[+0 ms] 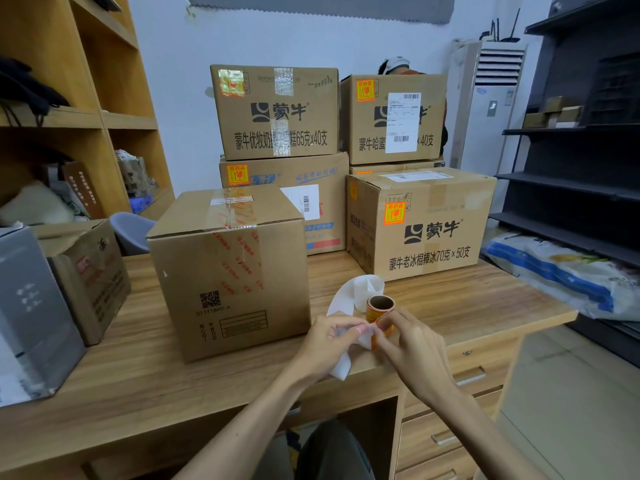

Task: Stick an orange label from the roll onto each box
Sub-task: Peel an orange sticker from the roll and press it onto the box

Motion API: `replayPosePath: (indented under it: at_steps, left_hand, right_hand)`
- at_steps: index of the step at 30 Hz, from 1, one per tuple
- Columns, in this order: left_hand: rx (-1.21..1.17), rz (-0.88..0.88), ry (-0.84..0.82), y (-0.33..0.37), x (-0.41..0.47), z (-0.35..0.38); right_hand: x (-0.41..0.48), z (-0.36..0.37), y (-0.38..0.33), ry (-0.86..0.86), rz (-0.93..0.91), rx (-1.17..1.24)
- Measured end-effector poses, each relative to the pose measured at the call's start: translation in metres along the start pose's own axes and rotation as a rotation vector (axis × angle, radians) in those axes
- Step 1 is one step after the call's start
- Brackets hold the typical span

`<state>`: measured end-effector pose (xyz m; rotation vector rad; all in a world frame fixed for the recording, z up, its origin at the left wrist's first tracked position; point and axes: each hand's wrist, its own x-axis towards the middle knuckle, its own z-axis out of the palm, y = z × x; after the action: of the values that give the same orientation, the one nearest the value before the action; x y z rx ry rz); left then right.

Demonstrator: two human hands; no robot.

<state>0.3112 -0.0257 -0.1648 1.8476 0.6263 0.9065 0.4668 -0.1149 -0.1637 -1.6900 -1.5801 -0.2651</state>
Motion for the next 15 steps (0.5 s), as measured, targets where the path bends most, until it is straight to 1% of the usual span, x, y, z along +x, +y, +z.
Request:
replayPosePath:
  at_steps: [4, 9, 12, 15]
  left_hand:
    - [0.025, -0.017, 0.046, -0.001, 0.001, 0.0]
    - [0.058, -0.099, 0.093, -0.006, 0.003, 0.001]
    - [0.068, -0.13, 0.111, -0.006, 0.004, 0.001]
    - [0.069, -0.147, 0.123, -0.005, 0.004, 0.002]
  right_hand:
    - [-0.001, -0.001, 0.002, -0.035, 0.144, 0.143]
    - [-0.003, -0.009, 0.009, -0.029, 0.29, 0.388]
    - [-0.005, -0.017, 0.016, -0.023, 0.382, 0.476]
    - [-0.006, -0.025, 0.021, -0.03, 0.422, 0.544]
